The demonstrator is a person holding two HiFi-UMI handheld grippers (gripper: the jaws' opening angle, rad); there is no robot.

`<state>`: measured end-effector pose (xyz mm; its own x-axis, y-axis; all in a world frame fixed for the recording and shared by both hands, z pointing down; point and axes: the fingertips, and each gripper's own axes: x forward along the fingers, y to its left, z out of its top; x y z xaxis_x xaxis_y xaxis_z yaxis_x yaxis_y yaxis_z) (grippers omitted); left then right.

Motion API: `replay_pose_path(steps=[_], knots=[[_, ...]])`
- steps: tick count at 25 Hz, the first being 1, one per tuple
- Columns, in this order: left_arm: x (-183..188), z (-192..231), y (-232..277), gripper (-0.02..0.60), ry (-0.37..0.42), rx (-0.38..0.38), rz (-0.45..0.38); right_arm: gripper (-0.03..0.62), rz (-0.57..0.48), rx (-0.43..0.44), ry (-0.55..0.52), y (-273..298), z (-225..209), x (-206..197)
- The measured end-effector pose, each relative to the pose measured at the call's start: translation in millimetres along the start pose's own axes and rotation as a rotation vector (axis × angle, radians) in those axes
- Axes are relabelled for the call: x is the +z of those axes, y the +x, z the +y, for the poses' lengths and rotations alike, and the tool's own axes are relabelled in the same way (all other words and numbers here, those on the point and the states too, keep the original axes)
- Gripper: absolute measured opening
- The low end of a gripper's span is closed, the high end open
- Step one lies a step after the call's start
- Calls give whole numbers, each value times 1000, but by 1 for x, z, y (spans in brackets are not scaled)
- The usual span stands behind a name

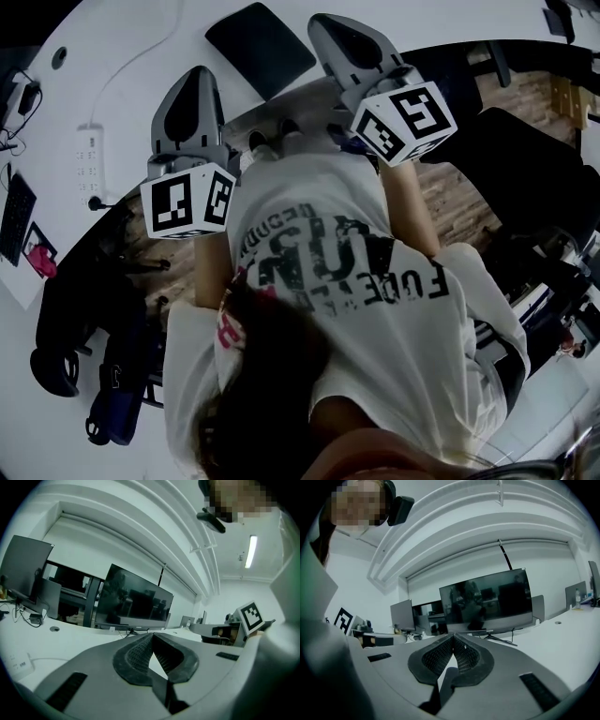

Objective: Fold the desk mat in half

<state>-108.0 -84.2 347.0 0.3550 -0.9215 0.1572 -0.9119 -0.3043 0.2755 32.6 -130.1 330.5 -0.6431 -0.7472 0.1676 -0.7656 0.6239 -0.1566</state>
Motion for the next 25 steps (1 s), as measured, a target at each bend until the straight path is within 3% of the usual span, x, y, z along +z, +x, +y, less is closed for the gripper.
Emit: replay_pose_path(steps=[7, 25], knots=[[-6, -2, -21, 3, 3, -23, 0, 0, 7, -43, -17, -25, 9, -9], [-14, 18, -59, 3, -2, -17, 5, 0, 23, -33, -73, -25, 45, -14]])
